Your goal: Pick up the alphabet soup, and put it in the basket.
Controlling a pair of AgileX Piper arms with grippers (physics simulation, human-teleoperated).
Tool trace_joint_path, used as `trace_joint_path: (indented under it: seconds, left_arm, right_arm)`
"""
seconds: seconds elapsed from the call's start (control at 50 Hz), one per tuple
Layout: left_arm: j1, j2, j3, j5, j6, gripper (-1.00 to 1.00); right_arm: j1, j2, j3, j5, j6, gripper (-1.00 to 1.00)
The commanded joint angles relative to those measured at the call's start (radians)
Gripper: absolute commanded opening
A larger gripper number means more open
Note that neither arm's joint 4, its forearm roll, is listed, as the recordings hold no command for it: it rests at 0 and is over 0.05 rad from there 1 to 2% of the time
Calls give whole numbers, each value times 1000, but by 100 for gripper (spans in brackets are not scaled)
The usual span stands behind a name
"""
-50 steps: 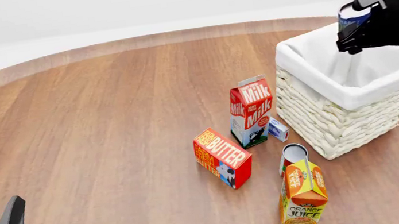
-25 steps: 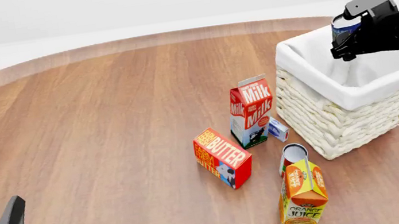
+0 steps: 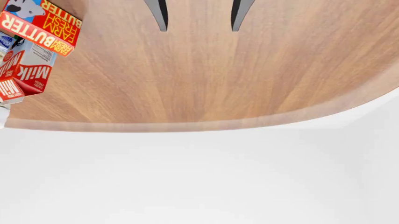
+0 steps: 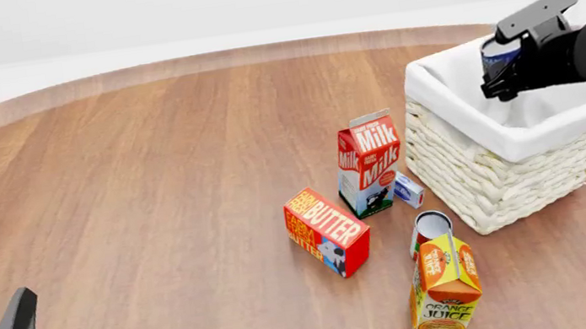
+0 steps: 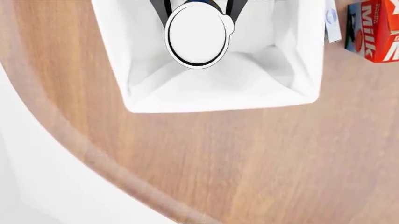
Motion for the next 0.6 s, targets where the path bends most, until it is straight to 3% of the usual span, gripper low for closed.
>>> trace_joint_path:
  seconds: [0.02, 0.6]
  left_arm:
    - [0, 0, 0, 0, 0, 100]
    - [0, 0, 0, 0, 0, 100]
  right_arm:
    - [-5, 15, -3, -6, 7, -100]
    - [-31, 38, 26, -18, -23, -100]
